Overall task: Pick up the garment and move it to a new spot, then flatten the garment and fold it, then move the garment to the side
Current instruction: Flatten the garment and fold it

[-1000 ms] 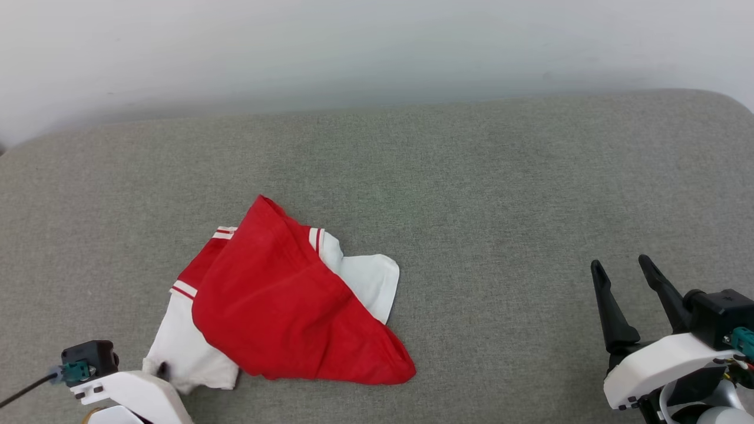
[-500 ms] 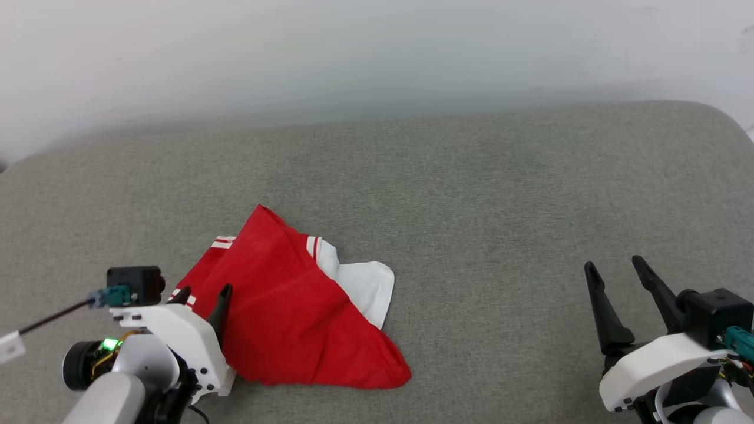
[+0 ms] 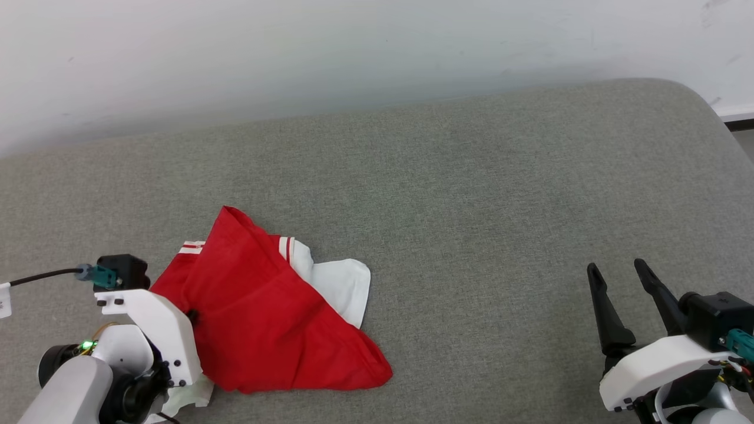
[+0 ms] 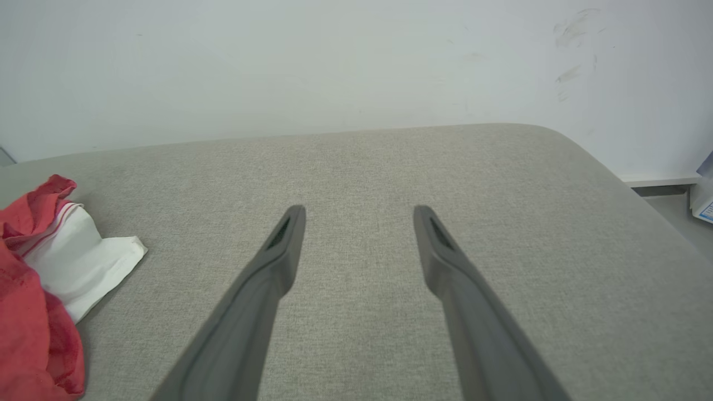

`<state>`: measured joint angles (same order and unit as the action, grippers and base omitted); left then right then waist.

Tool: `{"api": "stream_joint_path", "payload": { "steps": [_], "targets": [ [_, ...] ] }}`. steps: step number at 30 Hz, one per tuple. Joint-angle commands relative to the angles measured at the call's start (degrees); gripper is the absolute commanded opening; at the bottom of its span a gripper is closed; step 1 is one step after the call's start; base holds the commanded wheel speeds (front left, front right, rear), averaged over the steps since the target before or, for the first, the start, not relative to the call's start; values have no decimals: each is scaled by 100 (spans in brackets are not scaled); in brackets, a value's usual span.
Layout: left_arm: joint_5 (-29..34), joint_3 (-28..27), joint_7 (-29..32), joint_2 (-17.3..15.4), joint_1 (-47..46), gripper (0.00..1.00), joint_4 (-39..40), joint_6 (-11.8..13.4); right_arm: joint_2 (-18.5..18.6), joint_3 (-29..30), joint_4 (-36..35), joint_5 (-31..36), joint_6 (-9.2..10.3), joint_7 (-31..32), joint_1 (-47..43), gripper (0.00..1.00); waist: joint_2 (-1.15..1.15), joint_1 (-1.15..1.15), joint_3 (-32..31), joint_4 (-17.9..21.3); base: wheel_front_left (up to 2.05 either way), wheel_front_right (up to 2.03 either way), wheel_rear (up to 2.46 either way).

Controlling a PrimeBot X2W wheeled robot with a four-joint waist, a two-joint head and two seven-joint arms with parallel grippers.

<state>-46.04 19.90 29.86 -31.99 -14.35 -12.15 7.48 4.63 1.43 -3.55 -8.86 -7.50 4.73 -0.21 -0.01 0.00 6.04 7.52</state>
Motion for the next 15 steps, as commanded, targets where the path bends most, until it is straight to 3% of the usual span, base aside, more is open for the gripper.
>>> {"api": "stream_joint_path", "payload": {
  "steps": [1,7,15],
  "targets": [
    [50,9,-35,-11,39,0,53,-20,-33,17,3,-30,2,-18,9,100,1,0,-3,-4,0,0,0],
    [414,191,-300,-55,-90,0,667,-10,-36,81,-2,37,2,1,40,100,1,0,-100,-97,0,0,0],
    [872,1069,-134,309,124,0,1791,-89,-47,105,-69,100,2,68,-111,100,1,0,-327,-175,0,0,0]
  ]
}}
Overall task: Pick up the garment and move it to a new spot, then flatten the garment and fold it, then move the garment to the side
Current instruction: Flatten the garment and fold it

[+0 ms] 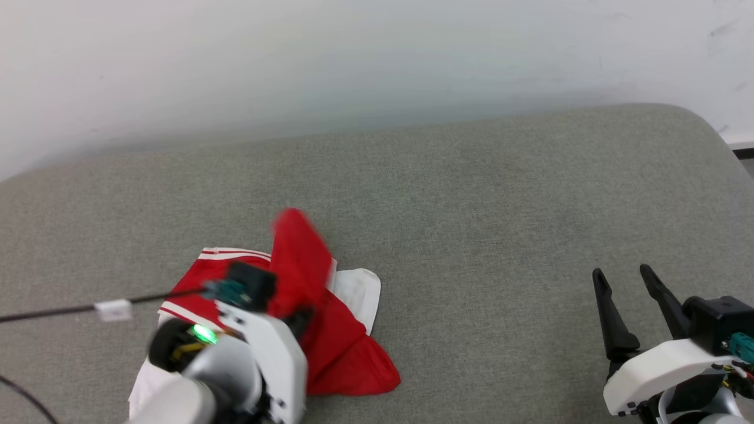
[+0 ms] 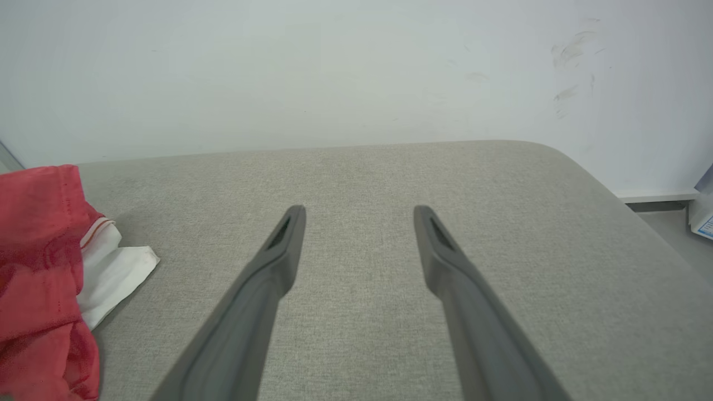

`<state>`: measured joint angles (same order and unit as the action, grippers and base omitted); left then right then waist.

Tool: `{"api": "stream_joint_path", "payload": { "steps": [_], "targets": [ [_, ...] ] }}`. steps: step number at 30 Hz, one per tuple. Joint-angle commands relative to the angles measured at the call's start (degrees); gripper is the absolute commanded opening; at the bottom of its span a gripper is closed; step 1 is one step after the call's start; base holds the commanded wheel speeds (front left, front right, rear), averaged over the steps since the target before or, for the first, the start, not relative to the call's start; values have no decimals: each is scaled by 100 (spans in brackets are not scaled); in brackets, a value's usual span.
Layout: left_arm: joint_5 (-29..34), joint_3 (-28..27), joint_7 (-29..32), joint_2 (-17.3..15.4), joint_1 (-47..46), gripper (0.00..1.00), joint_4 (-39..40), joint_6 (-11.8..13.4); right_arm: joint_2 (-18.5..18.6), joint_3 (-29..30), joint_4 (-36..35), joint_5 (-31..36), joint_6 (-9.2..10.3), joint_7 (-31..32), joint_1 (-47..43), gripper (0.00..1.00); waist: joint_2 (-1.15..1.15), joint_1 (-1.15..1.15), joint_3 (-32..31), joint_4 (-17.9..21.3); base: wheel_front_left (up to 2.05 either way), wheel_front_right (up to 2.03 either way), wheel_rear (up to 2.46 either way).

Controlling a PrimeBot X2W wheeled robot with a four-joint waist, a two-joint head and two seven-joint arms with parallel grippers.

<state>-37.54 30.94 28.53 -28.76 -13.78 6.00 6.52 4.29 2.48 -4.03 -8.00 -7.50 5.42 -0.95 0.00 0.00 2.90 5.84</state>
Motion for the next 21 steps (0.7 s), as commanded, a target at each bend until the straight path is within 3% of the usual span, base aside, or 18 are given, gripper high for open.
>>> {"api": "stream_joint_path", "payload": {
  "steps": [1,10,15,16,17,21],
  "targets": [
    [51,116,43,33,112,0,23,-52,-17,-7,-34,22,2,14,-41,100,0,0,-35,-10,0,0,0],
    [24,1474,548,784,461,0,-550,-568,36,-76,-139,35,2,111,-90,100,0,0,-39,-17,0,0,0],
    [-12,1716,288,1164,613,0,-891,-674,51,-73,-185,23,2,134,-129,100,0,0,-7,-17,0,0,0],
    [19,1729,217,1209,614,44,-954,-664,50,-66,-192,24,2,138,-146,100,0,0,-12,-28,0,0,0],
    [19,1745,164,1243,624,100,-1000,-670,53,-67,-193,26,2,156,-162,100,0,0,-18,-37,0,0,0],
    [118,1585,-296,1392,550,100,-1006,-576,53,-70,-158,60,2,212,-201,100,0,0,-152,-71,0,0,0]
  ]
}}
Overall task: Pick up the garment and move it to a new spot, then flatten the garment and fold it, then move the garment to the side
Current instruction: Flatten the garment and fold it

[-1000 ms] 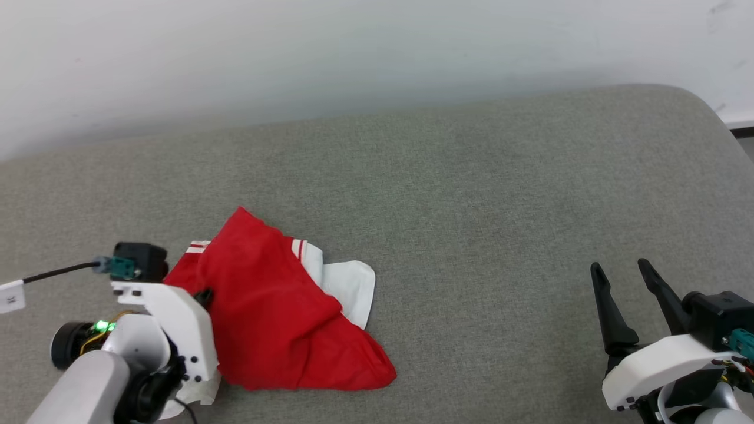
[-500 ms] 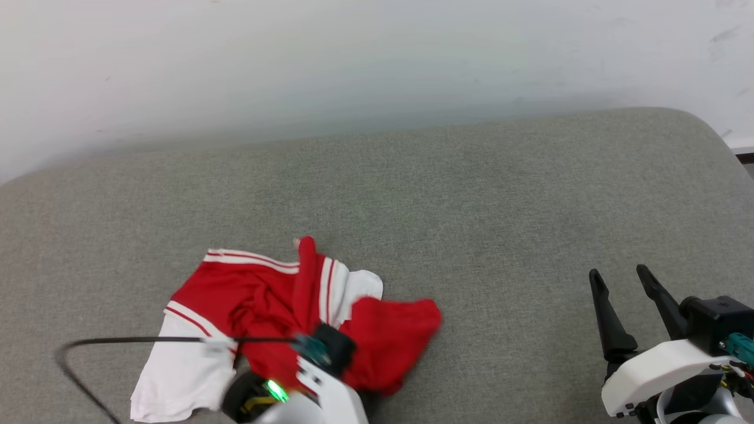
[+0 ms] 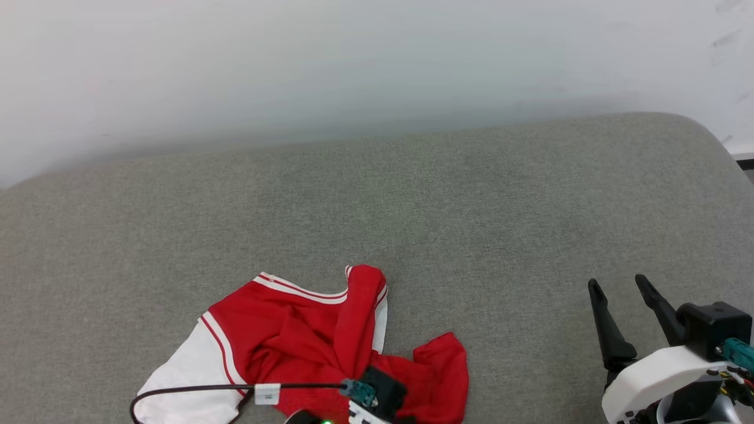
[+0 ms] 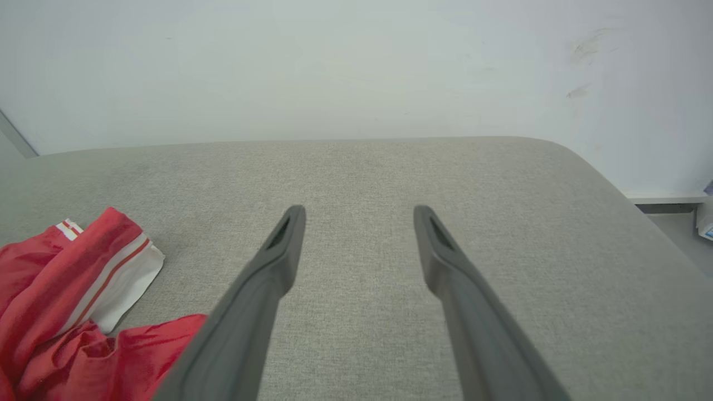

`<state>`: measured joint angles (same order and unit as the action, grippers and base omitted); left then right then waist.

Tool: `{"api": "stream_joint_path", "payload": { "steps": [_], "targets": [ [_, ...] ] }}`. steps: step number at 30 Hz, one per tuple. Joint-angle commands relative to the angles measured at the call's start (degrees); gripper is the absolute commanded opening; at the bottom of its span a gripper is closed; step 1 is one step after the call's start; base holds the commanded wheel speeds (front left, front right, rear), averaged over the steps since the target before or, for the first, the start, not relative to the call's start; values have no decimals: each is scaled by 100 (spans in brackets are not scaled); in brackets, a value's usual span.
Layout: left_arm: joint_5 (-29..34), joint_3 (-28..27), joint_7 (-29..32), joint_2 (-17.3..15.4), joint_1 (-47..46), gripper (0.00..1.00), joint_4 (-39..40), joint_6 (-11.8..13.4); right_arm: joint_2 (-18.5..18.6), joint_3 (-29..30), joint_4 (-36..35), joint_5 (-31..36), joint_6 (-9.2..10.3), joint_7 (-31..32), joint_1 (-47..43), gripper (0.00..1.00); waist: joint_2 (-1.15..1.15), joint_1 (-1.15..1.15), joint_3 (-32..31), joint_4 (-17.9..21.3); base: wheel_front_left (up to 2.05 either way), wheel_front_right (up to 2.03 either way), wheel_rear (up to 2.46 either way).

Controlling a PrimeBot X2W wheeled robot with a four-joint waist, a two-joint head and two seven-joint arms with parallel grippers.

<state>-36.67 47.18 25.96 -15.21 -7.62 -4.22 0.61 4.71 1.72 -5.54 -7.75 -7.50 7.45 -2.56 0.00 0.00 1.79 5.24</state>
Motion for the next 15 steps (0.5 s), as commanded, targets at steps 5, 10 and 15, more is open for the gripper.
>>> {"api": "stream_joint_path", "payload": {
  "steps": [5,10,15],
  "targets": [
    [340,-444,-1005,110,-212,100,318,290,-4,-5,-52,57,2,42,-124,100,0,0,-188,-37,0,0,0],
    [785,-1012,-2199,49,-357,100,515,698,-16,-15,-99,77,2,78,-140,100,0,0,-232,-54,0,0,0],
    [979,-1609,-3164,-45,-347,100,393,1094,-17,1,-116,83,2,96,-172,100,0,0,-254,-86,0,0,0]
  ]
}}
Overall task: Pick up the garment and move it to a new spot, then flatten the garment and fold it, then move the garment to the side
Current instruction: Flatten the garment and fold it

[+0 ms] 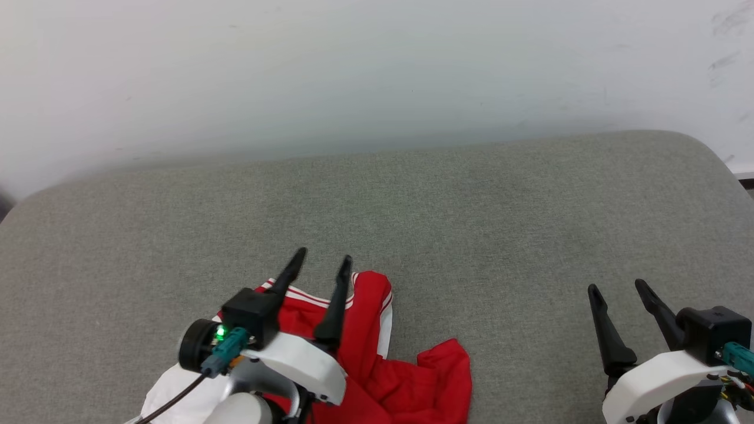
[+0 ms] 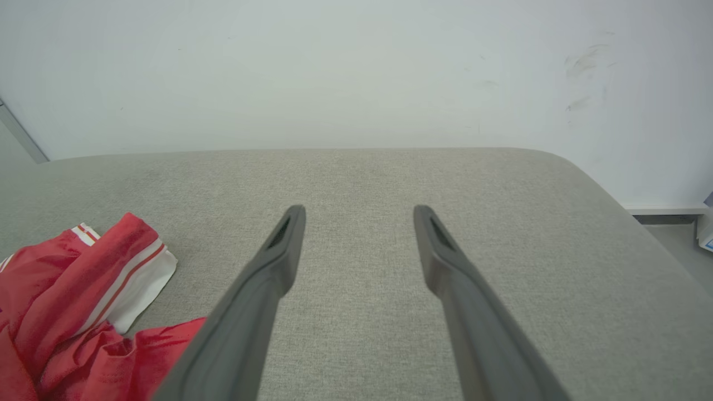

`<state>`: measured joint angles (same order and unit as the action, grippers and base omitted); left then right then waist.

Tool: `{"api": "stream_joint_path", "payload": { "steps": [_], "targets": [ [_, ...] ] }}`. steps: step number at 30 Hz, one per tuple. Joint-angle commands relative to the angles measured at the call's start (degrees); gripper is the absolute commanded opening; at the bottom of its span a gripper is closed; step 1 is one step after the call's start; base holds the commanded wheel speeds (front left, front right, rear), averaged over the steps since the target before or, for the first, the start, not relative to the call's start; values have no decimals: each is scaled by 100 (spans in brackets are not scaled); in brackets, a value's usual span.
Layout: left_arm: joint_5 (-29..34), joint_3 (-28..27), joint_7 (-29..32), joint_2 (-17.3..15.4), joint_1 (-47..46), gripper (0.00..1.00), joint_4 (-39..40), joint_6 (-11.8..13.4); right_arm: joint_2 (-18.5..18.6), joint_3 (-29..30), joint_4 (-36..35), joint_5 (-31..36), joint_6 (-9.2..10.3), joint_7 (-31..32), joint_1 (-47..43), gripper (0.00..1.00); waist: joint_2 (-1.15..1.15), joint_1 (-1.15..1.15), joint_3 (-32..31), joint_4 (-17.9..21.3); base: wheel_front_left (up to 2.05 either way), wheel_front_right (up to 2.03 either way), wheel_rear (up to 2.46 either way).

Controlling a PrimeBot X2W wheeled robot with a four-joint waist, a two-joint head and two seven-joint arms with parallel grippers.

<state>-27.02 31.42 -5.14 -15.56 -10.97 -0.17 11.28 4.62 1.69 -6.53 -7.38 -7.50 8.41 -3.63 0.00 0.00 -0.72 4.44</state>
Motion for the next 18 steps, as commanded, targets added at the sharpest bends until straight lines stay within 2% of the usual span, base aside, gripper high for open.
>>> {"api": "stream_joint_path", "payload": {
  "steps": [1,5,10,15,18],
  "targets": [
    [49,-146,-192,-51,17,100,-64,104,-5,13,-21,43,2,3,-69,100,0,0,-7,-17,0,0,0],
    [8,-622,-635,-204,216,100,-245,402,-1,26,-27,44,2,12,-86,100,0,0,-33,-67,0,0,0],
    [-64,-1173,-870,-485,595,100,-316,651,-4,41,-33,40,2,19,-93,100,0,0,-50,-127,0,0,0],
    [-147,-1530,-930,-744,1020,100,-161,765,7,47,-38,-30,2,-18,-44,100,0,0,-40,-223,0,0,0],
    [-174,-1577,-931,-767,1119,100,-68,777,33,40,-51,-80,2,-62,4,100,0,0,-24,-269,0,0,0]
  ]
}}
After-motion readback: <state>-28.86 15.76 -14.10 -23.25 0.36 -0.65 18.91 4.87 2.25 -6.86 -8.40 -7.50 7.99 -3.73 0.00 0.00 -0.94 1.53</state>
